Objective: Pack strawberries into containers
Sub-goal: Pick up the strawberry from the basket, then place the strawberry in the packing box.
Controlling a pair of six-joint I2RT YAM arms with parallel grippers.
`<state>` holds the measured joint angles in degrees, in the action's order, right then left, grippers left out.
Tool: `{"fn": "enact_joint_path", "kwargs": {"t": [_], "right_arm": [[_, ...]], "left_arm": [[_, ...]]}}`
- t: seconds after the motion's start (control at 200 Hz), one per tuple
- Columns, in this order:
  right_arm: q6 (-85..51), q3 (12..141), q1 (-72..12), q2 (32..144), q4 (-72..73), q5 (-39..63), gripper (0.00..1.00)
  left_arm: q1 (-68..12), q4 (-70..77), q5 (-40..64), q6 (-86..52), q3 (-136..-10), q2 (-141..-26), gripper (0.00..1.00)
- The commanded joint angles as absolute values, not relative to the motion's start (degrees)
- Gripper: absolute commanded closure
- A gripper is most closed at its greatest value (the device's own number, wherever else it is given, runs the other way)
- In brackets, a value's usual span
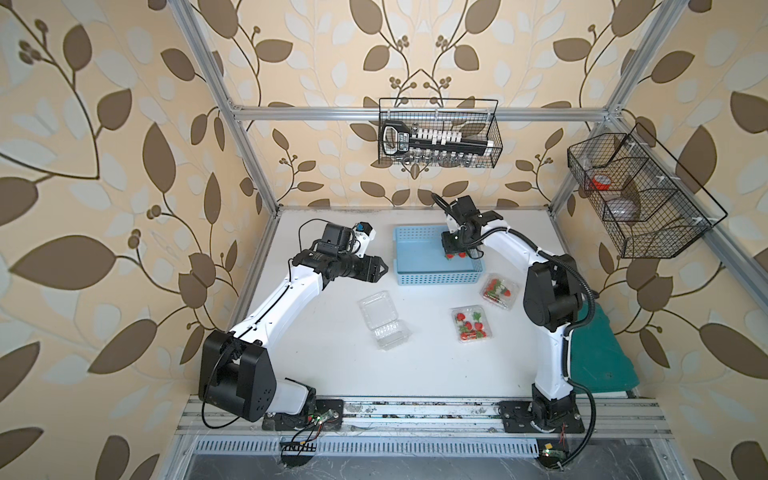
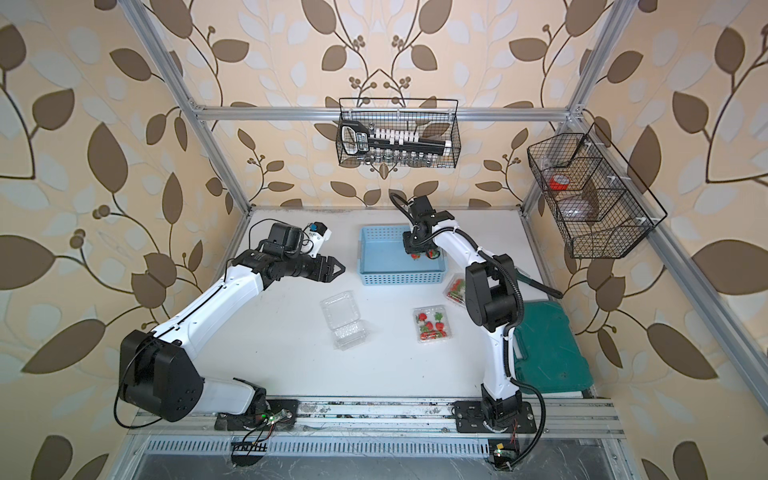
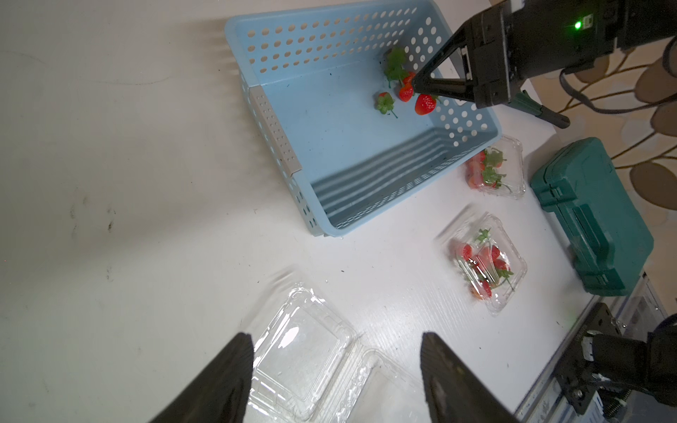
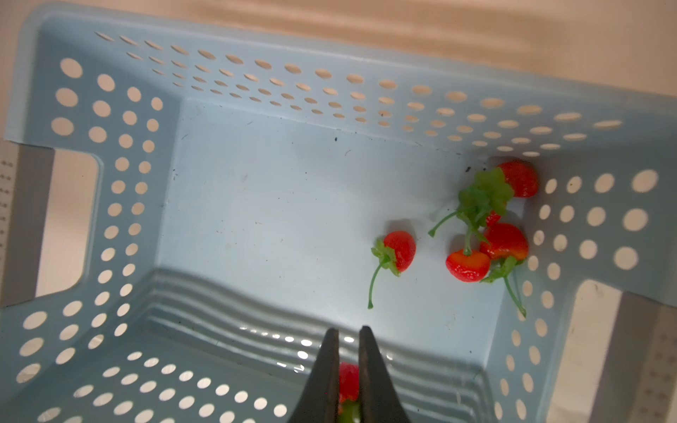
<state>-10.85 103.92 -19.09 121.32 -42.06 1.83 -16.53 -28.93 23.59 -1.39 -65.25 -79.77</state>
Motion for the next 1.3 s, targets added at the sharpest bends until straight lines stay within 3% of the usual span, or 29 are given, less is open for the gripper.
{"fn": "enact_joint_path", "kwargs": {"t": [0.0, 0.515, 0.895, 1.295], "right_arm": [[-9.93, 103.82, -19.59, 120.23, -42.82, 3.05, 0.88], [-11.34, 100.99, -33.4, 110.88, -42.79, 8.85, 0.88], [-20.51, 84.12, -50.21, 104.03, -32.53, 15.73, 0.88], [-22.18, 78.11, -53.59, 104.9, -31.29, 13.55, 0.87]], "left_arm": [[-16.79, -28.51, 24.6, -0.44, -65.48, -77.67, 0.27], [-15.32, -28.85, 22.71, -0.44, -65.74, -76.89, 0.27], [-1.42, -27.23, 24.58, -4.76, -65.89, -74.63, 0.27], [1.58, -25.95, 26.16, -6.26, -65.14, -73.74, 0.27]]}}
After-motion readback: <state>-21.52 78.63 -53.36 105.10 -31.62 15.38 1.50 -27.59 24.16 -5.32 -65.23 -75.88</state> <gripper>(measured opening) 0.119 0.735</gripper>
